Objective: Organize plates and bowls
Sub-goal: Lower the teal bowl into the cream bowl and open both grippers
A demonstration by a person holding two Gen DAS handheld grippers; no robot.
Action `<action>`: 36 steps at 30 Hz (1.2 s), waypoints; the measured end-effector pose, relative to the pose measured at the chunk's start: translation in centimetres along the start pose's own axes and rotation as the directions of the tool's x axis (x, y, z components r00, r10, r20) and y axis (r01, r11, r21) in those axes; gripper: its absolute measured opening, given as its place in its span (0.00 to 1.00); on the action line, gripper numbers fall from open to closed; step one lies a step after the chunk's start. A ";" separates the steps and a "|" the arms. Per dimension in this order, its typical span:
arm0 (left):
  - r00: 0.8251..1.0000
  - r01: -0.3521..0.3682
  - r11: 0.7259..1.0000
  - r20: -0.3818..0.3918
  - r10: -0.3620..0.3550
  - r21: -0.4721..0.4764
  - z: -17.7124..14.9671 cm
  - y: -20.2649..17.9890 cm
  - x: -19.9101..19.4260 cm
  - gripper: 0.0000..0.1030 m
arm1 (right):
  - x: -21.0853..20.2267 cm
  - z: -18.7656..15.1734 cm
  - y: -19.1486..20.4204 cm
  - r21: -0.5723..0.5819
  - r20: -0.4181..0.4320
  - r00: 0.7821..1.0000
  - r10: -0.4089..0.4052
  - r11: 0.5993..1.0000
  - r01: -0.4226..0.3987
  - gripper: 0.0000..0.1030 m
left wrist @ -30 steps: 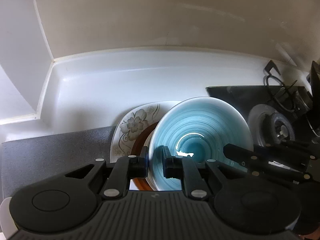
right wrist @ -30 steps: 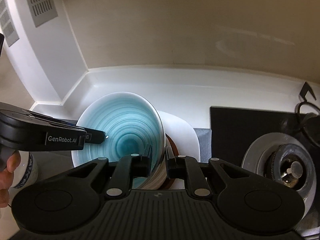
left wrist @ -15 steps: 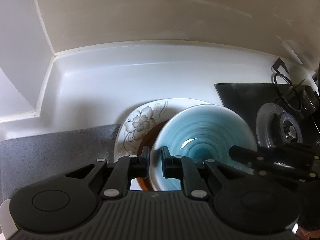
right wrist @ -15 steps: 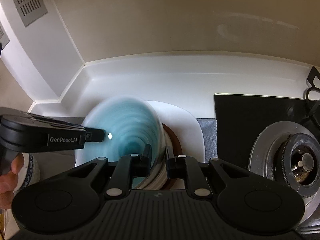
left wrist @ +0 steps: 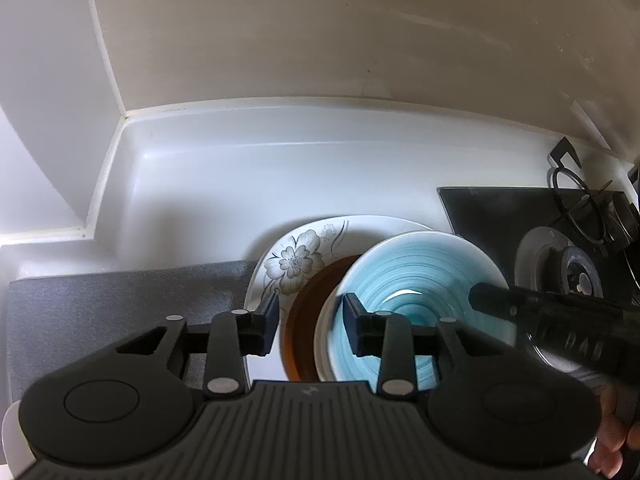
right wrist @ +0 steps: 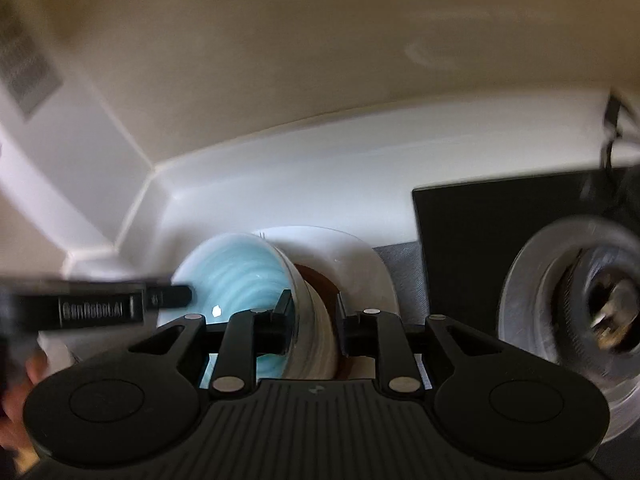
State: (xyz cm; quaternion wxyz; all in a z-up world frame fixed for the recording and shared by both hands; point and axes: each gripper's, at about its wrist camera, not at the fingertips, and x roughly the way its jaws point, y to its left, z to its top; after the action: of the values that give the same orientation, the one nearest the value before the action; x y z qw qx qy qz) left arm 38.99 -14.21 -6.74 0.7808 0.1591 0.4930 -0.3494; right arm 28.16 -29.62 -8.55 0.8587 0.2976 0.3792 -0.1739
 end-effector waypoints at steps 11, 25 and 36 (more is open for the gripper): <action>1.000 0.004 1.000 0.014 -0.004 -0.005 -0.2 0.1 -0.2 0.48 | 2.5 0.0 -3.4 0.268 -0.100 0.990 0.099 0.961 -0.069 0.25; 0.996 0.020 1.000 0.090 -0.020 0.002 -1.1 0.3 -1.7 0.90 | -0.3 -0.5 -0.7 0.066 0.026 1.000 0.009 0.998 -0.010 0.60; 0.976 0.000 0.998 0.216 -0.013 0.058 -5.9 -0.4 -7.2 1.00 | -7.2 -4.4 1.0 0.000 0.213 0.977 0.012 1.000 -0.013 0.80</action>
State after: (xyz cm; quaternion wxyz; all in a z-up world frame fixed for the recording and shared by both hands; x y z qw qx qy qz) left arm 32.91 -8.17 -3.11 0.8236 0.1412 0.3955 -0.3813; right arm 21.57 -25.46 -5.04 0.8953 0.2802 0.2831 -0.1996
